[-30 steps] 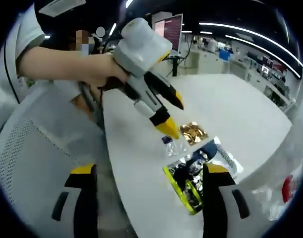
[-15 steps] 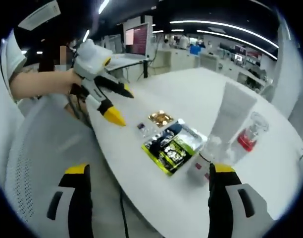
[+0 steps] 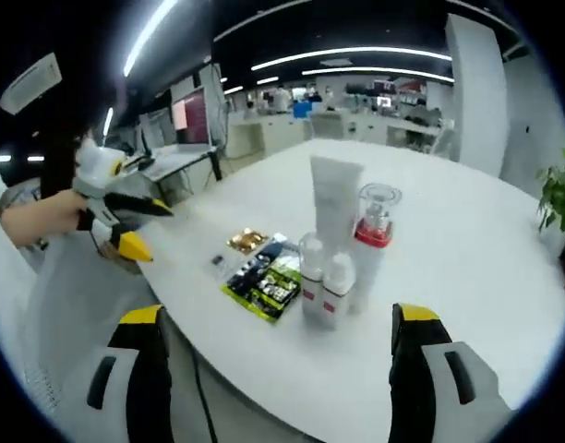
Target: Arrange the skincare products in the storage area until every visible bottle or jar stands upright without overlapping.
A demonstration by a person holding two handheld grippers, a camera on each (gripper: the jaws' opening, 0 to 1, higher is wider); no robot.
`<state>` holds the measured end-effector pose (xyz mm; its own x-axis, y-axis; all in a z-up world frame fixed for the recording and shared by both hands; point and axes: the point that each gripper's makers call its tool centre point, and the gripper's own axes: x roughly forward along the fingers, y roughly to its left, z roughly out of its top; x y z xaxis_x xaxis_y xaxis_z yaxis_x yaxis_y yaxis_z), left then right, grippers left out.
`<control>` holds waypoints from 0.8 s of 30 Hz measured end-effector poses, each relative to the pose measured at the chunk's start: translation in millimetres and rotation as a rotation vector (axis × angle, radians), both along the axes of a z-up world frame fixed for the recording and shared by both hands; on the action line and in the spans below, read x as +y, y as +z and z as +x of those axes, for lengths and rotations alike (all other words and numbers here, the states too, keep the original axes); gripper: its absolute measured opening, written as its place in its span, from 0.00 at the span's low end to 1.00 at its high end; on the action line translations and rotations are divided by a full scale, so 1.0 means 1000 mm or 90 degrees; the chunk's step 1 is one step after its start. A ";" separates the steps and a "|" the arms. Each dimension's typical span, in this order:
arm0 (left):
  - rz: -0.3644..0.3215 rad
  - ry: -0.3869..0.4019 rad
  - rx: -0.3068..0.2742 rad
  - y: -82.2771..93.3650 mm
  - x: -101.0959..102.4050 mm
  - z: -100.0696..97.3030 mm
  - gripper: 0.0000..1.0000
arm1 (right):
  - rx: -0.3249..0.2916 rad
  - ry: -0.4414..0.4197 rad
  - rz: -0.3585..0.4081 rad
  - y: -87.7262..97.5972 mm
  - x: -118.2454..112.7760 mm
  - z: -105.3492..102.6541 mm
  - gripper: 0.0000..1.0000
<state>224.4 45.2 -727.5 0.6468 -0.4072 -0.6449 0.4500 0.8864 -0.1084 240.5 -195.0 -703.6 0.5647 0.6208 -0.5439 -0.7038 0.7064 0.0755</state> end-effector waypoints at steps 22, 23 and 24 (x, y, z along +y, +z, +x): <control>-0.009 0.029 -0.020 -0.004 0.012 -0.005 0.93 | -0.002 -0.002 -0.072 -0.012 -0.009 0.003 0.99; -0.009 0.028 -0.021 -0.004 0.012 -0.005 0.93 | 0.001 -0.004 -0.072 -0.013 -0.009 0.003 0.99; -0.009 0.027 -0.021 -0.004 0.012 -0.004 0.93 | 0.003 -0.005 -0.072 -0.014 -0.009 0.003 0.99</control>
